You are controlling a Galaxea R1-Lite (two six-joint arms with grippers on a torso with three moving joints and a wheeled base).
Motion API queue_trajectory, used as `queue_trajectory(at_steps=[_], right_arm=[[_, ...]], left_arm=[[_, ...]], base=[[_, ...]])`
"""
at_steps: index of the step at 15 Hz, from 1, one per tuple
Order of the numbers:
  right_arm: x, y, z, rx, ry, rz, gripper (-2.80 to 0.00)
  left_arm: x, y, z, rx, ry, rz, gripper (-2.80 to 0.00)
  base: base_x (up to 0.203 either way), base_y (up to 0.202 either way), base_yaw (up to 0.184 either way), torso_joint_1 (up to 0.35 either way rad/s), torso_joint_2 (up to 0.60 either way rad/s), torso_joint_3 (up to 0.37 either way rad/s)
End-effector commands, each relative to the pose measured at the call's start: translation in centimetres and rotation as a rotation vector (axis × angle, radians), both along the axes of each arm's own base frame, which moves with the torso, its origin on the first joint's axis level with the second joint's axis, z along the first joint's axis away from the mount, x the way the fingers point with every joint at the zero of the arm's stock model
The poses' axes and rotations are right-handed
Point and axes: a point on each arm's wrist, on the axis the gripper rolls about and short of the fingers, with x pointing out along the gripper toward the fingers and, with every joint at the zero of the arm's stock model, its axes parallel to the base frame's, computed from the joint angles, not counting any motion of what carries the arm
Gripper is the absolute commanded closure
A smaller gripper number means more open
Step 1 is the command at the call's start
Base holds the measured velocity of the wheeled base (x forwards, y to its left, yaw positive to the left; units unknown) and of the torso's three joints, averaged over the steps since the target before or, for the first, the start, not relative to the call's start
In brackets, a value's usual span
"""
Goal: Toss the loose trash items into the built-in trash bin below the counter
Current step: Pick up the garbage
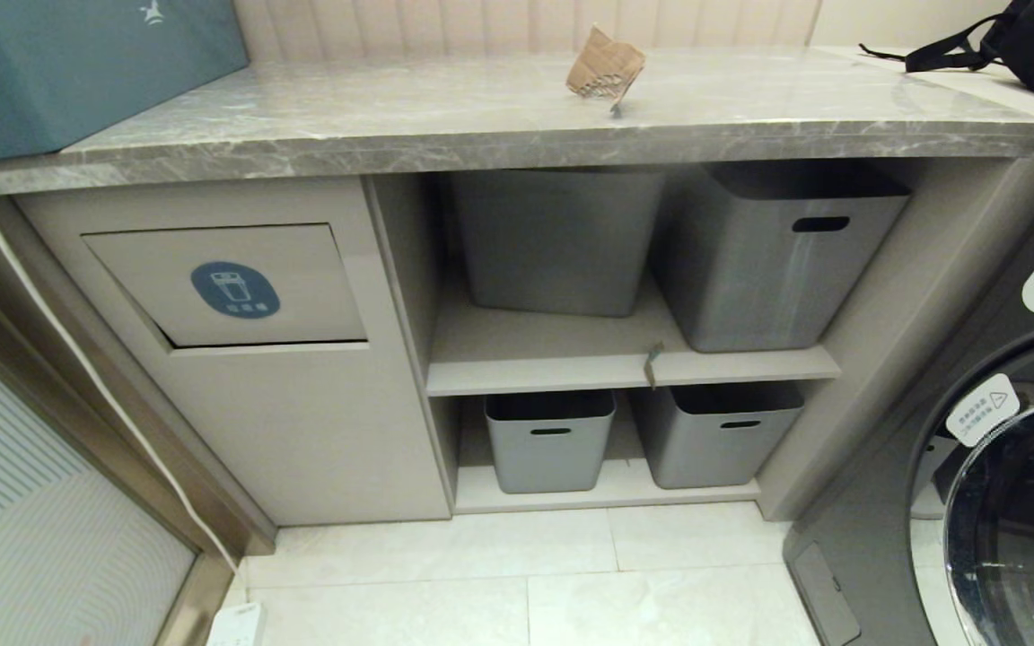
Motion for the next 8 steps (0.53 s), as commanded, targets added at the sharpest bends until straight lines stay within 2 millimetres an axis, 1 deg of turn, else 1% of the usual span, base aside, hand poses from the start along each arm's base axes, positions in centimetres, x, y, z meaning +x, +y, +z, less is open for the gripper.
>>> queue_trajectory(at_steps=[1,8], right_arm=[[0.0,0.0,-0.01,-0.002,0.0,0.0,0.0],[-0.01,0.0,0.03,-0.002,-0.001,0.0,0.0]], left_arm=[[0.0,0.0,-0.01,0.001,0.001,0.0,0.0],[0.0,0.0,-0.01,0.003,0.001,0.0,0.0]], base=[[0.0,0.0,0.0,0.0,0.0,0.0],[0.0,0.0,0.0,0.0,0.0,0.0]])
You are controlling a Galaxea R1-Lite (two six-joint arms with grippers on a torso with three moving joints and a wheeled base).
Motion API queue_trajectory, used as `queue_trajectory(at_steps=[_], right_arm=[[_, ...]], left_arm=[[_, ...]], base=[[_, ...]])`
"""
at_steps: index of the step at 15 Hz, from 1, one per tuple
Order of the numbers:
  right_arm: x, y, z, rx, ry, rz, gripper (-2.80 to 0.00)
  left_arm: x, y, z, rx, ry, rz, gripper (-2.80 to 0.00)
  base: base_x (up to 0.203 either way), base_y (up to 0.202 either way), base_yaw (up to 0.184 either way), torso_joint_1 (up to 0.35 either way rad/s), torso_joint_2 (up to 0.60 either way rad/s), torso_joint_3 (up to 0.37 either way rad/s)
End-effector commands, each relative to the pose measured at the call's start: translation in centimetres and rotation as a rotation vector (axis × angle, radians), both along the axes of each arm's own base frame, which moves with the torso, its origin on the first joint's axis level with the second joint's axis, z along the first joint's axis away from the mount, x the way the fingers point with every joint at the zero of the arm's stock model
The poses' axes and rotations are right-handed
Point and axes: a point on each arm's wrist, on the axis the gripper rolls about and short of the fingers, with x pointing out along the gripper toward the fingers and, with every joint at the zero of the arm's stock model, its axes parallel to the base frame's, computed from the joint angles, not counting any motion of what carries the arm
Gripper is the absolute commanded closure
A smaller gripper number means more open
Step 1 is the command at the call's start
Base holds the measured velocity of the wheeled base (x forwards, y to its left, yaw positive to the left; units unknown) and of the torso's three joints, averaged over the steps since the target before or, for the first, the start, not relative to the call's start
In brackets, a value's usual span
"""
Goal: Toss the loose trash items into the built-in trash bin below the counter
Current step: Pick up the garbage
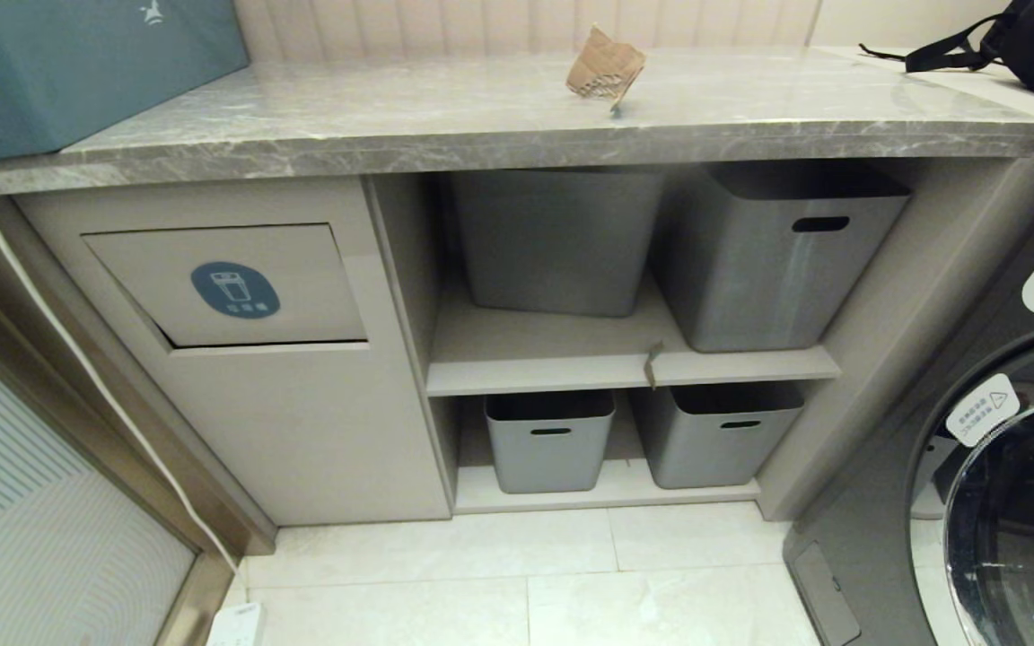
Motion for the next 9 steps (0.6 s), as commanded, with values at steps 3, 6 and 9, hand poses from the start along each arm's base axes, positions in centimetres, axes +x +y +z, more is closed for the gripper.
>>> queue_trajectory(at_steps=[3,6,9], right_arm=[[-0.01,0.0,0.03,0.0,-0.001,0.001,0.0],[0.0,0.0,0.02,0.002,-0.001,0.001,0.0],[0.0,0.0,-0.01,0.003,0.001,-0.001,0.0]], left_arm=[[0.0,0.0,0.0,0.001,0.0,0.0,0.0],[0.0,0.0,0.0,0.001,0.0,0.0,0.0],[0.0,0.0,0.0,0.002,0.0,0.0,0.0]], base=[[0.0,0.0,0.0,0.0,0.0,0.0],[0.0,0.0,0.0,0.0,0.0,0.0],[0.0,0.0,0.0,0.0,0.0,0.0]])
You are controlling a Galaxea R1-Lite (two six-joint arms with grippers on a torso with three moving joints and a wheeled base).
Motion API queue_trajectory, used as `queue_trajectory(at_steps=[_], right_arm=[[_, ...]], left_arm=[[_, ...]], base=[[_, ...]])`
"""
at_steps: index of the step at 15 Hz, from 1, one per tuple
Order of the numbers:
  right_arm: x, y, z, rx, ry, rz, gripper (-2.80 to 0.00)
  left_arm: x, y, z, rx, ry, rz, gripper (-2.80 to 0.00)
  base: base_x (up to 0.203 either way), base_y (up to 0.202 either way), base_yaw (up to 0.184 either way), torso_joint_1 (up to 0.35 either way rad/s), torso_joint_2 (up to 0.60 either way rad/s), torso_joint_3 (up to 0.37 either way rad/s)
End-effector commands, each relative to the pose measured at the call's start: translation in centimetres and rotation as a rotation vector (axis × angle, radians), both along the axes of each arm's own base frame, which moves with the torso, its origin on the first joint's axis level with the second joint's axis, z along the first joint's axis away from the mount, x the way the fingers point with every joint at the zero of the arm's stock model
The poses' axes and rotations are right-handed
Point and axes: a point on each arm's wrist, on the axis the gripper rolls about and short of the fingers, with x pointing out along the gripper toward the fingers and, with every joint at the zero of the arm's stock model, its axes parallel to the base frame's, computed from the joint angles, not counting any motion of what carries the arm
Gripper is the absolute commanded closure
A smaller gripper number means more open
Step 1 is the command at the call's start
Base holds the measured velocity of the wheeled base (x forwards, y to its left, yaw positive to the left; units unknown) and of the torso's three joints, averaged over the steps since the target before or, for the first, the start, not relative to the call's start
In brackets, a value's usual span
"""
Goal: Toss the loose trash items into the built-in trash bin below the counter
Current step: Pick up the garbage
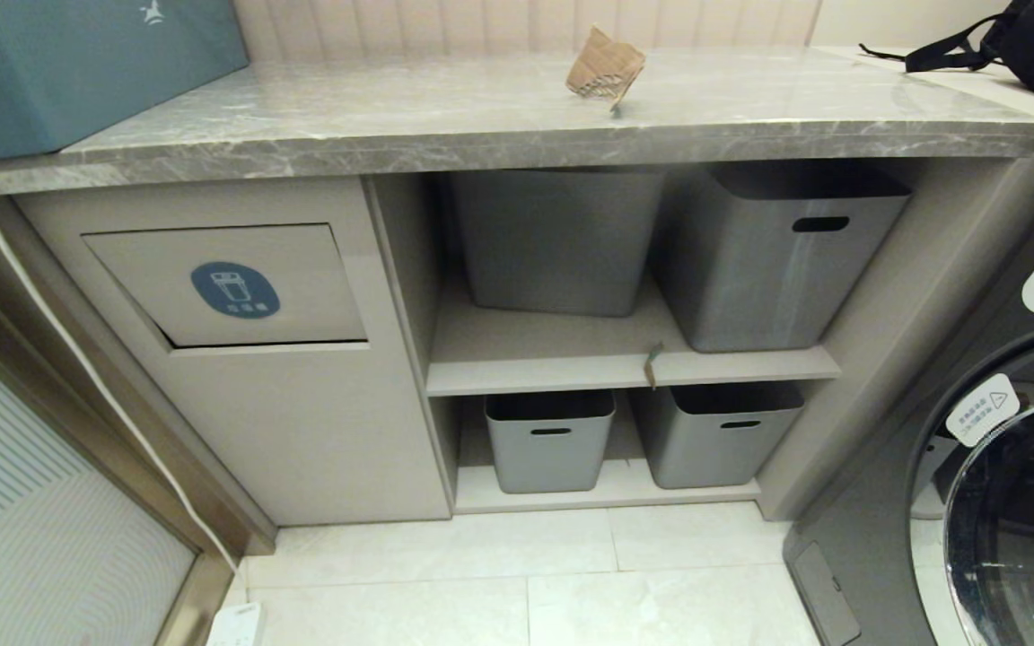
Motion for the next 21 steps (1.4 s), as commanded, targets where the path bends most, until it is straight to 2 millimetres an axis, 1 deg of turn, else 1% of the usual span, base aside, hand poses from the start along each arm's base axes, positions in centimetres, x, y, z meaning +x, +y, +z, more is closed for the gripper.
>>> queue_trajectory(at_steps=[1,11,14,21], right_arm=[[0.01,0.0,-0.02,-0.002,0.001,0.001,0.0],[0.02,0.01,-0.05,-0.017,0.0,0.005,0.0],[0.02,0.01,-0.05,-0.017,0.0,0.005,0.0],[0.02,0.0,-0.06,-0.012,0.002,0.002,0.0]], left_arm=[[0.0,0.0,0.0,-0.001,0.0,0.0,0.0],[0.0,0.0,0.0,-0.001,0.0,0.0,0.0],[0.0,0.0,0.0,-0.001,0.0,0.0,0.0],[0.0,0.0,0.0,-0.001,0.0,0.0,0.0]], base=[[0.0,0.0,0.0,0.0,0.0,0.0],[0.0,0.0,0.0,0.004,-0.01,-0.008],[0.0,0.0,0.0,0.121,-0.33,-0.219],[0.0,0.0,0.0,0.176,-0.45,-0.279]])
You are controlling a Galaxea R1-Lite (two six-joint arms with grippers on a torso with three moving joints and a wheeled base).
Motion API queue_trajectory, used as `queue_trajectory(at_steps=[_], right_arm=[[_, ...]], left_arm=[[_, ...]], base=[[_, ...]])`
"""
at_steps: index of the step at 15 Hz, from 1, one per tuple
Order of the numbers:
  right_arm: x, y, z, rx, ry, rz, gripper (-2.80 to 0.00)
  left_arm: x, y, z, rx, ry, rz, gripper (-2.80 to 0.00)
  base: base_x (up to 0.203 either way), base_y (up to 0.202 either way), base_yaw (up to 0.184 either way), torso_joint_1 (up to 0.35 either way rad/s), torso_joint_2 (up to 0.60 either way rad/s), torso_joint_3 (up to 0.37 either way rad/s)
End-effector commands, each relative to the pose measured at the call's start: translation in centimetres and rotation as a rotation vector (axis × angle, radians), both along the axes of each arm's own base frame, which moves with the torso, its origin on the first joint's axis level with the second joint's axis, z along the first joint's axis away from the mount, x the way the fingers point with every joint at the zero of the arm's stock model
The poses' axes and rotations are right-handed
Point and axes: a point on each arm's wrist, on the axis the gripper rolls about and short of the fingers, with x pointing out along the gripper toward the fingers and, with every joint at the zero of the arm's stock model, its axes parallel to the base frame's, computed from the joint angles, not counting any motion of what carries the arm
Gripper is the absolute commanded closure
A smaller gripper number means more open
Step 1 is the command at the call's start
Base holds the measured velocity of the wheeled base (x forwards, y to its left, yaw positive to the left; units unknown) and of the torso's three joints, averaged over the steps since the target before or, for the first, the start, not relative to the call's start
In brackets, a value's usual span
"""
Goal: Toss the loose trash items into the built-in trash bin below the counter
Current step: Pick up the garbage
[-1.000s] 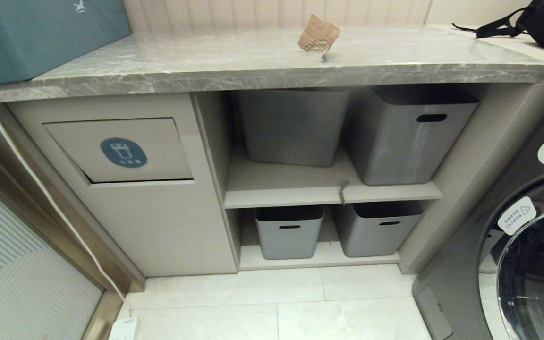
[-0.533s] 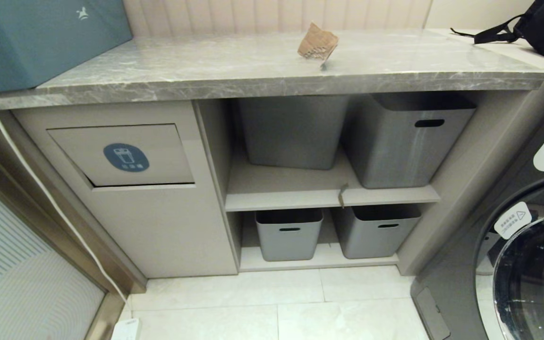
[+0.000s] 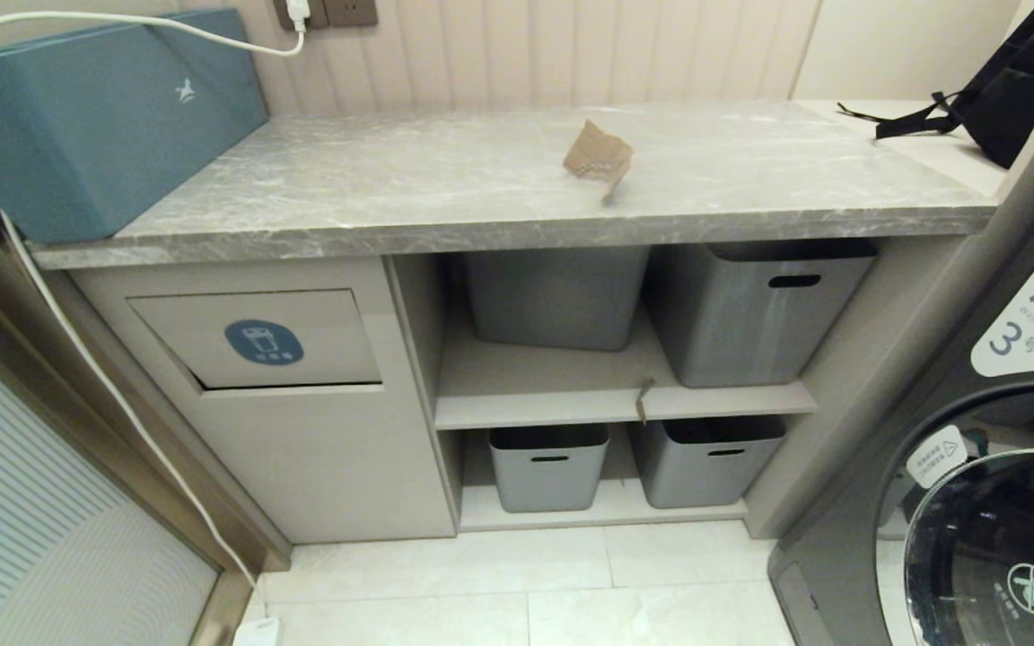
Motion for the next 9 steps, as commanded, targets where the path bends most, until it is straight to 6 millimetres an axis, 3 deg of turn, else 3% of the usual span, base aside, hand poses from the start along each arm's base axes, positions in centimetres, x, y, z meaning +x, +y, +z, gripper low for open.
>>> queue_trajectory(at_steps=[1,9], right_arm=[[0.0,0.0,-0.01,-0.001,0.001,0.001,0.0],[0.0,0.0,0.0,-0.002,0.0,0.001,0.0]], left_arm=[[0.0,0.0,0.0,0.001,0.0,0.0,0.0],[0.0,-0.01,0.05,0.006,-0.004,-0.004,0.0]], base=[[0.0,0.0,0.0,0.212,-0.48,-0.277],[0.0,0.0,0.0,0.22,-0.5,-0.283]])
